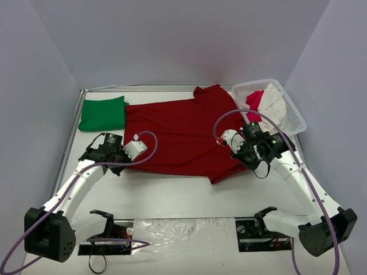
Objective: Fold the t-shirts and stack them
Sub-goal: Grap the side of the flattened tshirt closest away from the robot with both arms
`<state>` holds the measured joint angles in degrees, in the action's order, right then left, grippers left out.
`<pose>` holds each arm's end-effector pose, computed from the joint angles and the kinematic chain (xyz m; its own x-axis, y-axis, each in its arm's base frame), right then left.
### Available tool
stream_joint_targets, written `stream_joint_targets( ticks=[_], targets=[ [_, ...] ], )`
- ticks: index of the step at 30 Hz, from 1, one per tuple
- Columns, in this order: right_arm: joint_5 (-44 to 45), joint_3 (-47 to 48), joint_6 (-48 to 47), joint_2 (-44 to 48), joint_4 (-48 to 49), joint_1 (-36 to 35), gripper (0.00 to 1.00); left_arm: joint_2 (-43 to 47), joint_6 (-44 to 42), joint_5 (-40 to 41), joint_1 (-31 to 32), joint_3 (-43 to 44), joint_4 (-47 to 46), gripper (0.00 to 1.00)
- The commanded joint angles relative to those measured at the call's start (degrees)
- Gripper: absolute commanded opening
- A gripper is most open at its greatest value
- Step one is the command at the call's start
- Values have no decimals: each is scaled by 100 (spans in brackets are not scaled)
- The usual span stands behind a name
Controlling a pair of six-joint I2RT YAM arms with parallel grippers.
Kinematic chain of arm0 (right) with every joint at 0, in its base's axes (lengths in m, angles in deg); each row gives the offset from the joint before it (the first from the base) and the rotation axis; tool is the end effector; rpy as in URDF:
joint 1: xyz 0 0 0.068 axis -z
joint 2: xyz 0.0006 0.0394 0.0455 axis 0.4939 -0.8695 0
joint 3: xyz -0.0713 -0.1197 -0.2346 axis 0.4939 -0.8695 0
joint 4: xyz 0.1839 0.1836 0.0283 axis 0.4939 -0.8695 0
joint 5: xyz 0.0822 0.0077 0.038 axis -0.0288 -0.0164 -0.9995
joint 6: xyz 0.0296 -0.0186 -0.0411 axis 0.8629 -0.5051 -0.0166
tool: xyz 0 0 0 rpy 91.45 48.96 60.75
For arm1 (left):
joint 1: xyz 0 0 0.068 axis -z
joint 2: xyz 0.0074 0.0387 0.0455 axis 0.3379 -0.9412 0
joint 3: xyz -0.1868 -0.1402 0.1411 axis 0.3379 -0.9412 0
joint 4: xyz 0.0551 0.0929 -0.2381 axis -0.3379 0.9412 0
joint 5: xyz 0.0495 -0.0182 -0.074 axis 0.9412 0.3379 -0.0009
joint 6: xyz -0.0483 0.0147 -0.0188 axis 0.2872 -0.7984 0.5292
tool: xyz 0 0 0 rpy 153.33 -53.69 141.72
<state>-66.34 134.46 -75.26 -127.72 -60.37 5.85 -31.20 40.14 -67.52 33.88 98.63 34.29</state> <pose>0.1960 0.0906 0.3202 -0.3891 -0.7559 -0.5265 -0.7924 0.5662 -0.2272 0.2057 -0.0578 0.2440 -0.5209 0.6633 -0.5373 0.7045 0.6895 0.1681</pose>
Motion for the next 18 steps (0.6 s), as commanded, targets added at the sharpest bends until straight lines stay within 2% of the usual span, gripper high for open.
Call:
stream_joint_targets(
  ticks=[1, 7, 18],
  targets=[
    [281, 171, 111, 114, -235, 90, 0, 137, -88, -28, 2, -110, 58, 2],
    [624, 452, 199, -44, 29, 195, 0, 163, -70, -37, 2, -295, -13, 2],
    [624, 874, 182, -299, 117, 353, 0, 497, -308, -63, 2, -489, 101, 2]
  ],
)
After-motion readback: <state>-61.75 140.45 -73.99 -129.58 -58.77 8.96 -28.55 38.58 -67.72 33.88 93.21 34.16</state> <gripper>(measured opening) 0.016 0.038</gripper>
